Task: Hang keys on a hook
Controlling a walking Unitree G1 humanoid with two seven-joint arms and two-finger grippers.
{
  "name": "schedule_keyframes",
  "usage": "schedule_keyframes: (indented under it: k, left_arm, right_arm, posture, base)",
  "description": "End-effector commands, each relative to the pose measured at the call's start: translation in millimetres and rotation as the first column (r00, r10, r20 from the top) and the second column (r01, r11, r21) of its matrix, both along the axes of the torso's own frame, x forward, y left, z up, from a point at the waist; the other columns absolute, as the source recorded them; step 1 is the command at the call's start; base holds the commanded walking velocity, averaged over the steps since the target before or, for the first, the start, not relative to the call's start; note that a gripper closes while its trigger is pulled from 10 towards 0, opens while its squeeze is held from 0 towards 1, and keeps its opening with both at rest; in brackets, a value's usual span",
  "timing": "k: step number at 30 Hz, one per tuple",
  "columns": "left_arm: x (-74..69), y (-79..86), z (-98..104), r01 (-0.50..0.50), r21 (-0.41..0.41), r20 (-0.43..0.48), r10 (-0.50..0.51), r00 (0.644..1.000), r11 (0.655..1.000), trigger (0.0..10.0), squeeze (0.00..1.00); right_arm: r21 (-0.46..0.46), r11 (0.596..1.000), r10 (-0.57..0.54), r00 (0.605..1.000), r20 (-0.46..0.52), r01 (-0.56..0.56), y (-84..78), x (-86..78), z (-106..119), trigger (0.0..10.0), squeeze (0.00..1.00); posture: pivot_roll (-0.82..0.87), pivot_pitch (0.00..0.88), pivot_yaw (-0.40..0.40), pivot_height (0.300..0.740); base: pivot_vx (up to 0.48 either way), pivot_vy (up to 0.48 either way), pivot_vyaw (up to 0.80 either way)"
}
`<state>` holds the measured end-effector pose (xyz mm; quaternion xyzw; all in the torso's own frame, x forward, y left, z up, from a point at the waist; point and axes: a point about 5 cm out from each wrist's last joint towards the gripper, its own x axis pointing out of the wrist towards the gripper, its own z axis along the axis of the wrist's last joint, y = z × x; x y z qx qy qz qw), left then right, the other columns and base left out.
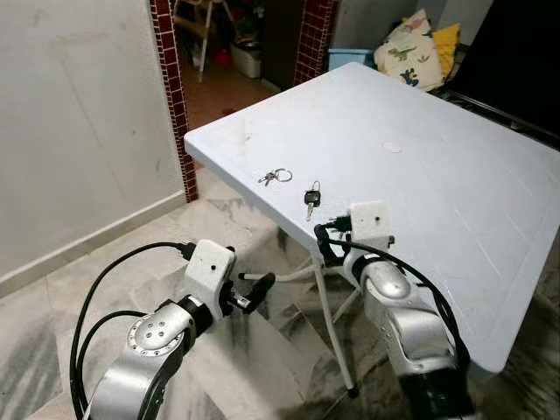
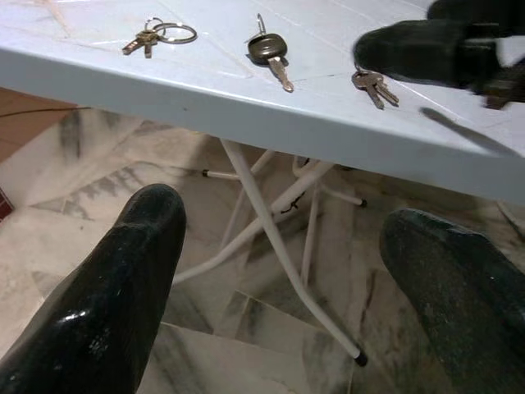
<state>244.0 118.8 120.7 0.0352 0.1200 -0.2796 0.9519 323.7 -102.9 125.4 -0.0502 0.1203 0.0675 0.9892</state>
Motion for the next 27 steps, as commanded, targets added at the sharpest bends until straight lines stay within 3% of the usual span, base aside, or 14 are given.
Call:
schedule_keyframes:
  k: [1, 6, 10, 20, 21, 22, 23, 24, 27]
  left_arm:
    - [-1.6, -1.4, 3.1, 0.003, -0.006, 0.003, -0.003, 1.0, 1.0, 10.0, 0.0]
    - [-5.6, -6.3, 10.0, 0.014, -0.021, 0.009, -0.014, 1.0, 1.0, 10.0, 0.0]
    - [-6.6, -2.4, 12.5, 0.018, -0.009, 0.018, -0.018, 1.0, 1.0, 10.0, 0.0]
    - [-5.5, -3.0, 13.7, 0.015, -0.008, 0.012, -0.015, 1.0, 1.0, 10.0, 0.0]
    - [-5.2, -4.0, 13.7, 0.018, -0.01, 0.012, -0.018, 1.0, 1.0, 10.0, 0.0]
    - [-4.7, -4.9, 13.9, 0.021, -0.011, 0.013, -0.02, 1.0, 1.0, 10.0, 0.0]
    - [-4.3, -5.5, 14.0, 0.022, -0.012, 0.013, -0.022, 1.0, 1.0, 10.0, 0.0]
    - [-3.5, -6.1, 14.2, 0.023, -0.014, 0.015, -0.023, 1.0, 1.0, 10.0, 0.0]
    - [-2.3, -6.1, 13.8, 0.017, -0.016, 0.016, -0.017, 1.0, 1.0, 10.0, 0.0]
  right_arm:
    - [-0.013, 1.0, -0.02, 1.0, -0.005, 0.02, -2.9, 2.0, -2.4, 10.0, 0.0]
    - [-0.032, 0.996, -0.083, 0.996, 0.041, 0.084, -15.5, 18.5, 0.8, 10.0, 0.0]
    - [-0.018, 0.992, -0.126, 0.992, 0.007, 0.126, -26.0, 24.0, -6.8, 10.0, 0.0]
    - [0.02, 0.994, -0.104, 0.99, -0.091, 0.106, -17.5, 20.9, -27.7, 10.0, 0.0]
    - [0.029, 0.994, -0.098, 0.99, -0.098, 0.102, -15.1, 20.1, -30.3, 8.9, 0.0]
    - [0.039, 0.994, -0.094, 0.99, -0.102, 0.098, -13.4, 19.8, -31.8, 2.5, 0.0]
    - [0.045, 0.994, -0.091, 0.99, -0.105, 0.096, -12.3, 19.6, -32.8, 2.5, 0.0]
    - [0.046, 0.995, -0.086, 0.99, -0.109, 0.091, -10.7, 19.8, -34.2, 0.0, 0.0]
    - [0.045, 0.995, -0.085, 0.99, -0.109, 0.09, -9.4, 21.8, -34.0, 0.0, 0.0]
  posture:
    - [0.12, 0.079, -0.124, 0.74]
    - [0.13, 0.084, -0.13, 0.74]
    - [0.14, 0.086, -0.13, 0.74]
    - [0.14, 0.084, -0.128, 0.74]
    - [0.13, 0.08, -0.128, 0.74]
    - [0.13, 0.079, -0.128, 0.74]
    - [0.13, 0.079, -0.128, 0.74]
    - [0.13, 0.077, -0.128, 0.74]
    - [0.13, 0.073, -0.13, 0.74]
  base:
    - [0.0, 0.0, 0.0]
    - [0.0, 0.0, 0.0]
    - [0.0, 0.0, 0.0]
    - [0.0, 0.0, 0.0]
    - [0.0, 0.0, 0.0]
    - [0.0, 0.0, 0.0]
    - [0.0, 0.0, 0.0]
    - [0.0, 0.0, 0.0]
    - [0.0, 0.0, 0.0]
